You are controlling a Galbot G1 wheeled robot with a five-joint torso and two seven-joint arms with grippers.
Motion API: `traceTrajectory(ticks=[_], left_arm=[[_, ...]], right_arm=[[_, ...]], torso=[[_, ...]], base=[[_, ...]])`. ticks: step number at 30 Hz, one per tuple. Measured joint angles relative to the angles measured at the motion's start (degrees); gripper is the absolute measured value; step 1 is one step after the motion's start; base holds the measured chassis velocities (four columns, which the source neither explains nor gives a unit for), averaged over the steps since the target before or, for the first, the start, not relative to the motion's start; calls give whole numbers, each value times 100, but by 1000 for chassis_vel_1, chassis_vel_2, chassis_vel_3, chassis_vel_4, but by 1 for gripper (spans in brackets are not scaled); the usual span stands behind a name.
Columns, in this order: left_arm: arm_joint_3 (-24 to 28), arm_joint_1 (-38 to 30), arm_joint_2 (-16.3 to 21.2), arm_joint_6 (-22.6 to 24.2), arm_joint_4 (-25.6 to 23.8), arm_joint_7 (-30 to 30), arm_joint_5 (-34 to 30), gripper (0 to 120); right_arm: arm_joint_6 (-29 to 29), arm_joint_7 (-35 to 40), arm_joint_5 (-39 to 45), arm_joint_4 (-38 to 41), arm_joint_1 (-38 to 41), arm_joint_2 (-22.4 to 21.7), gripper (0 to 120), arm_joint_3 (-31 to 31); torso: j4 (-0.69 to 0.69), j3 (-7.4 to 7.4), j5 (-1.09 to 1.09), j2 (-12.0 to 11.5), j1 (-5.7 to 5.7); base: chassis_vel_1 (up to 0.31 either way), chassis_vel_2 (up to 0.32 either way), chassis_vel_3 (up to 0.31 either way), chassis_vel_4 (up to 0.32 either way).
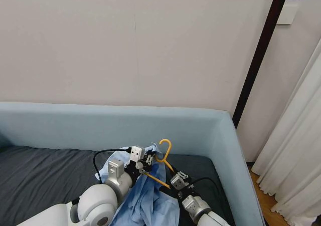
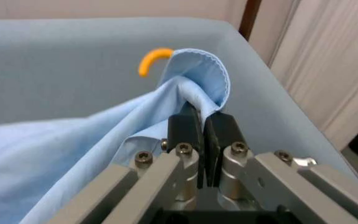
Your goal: Pick up the clothes from the sofa and hang them on the clothes hanger.
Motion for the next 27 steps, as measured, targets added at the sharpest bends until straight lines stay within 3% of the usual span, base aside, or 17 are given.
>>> traceTrajectory(ticks=[16, 22, 27], left_arm=[[-174, -138, -202, -161, 502, -56, 193, 0], [148, -80, -140, -136, 209, 133, 110, 0], [127, 163, 66, -140, 91, 210, 235, 0]], right_arm=[[222, -278, -451, 515, -520, -251, 5, 75], [83, -182, -95, 516, -382, -218, 5, 127], [56, -142, 54, 617, -330, -260, 5, 266]], torso=[[-2, 0, 0, 0, 0], [-2, 0, 0, 0, 0], [-1, 0, 0, 0, 0]], base=[[0, 0, 0, 0], [0, 0, 0, 0], [0, 0, 0, 0]])
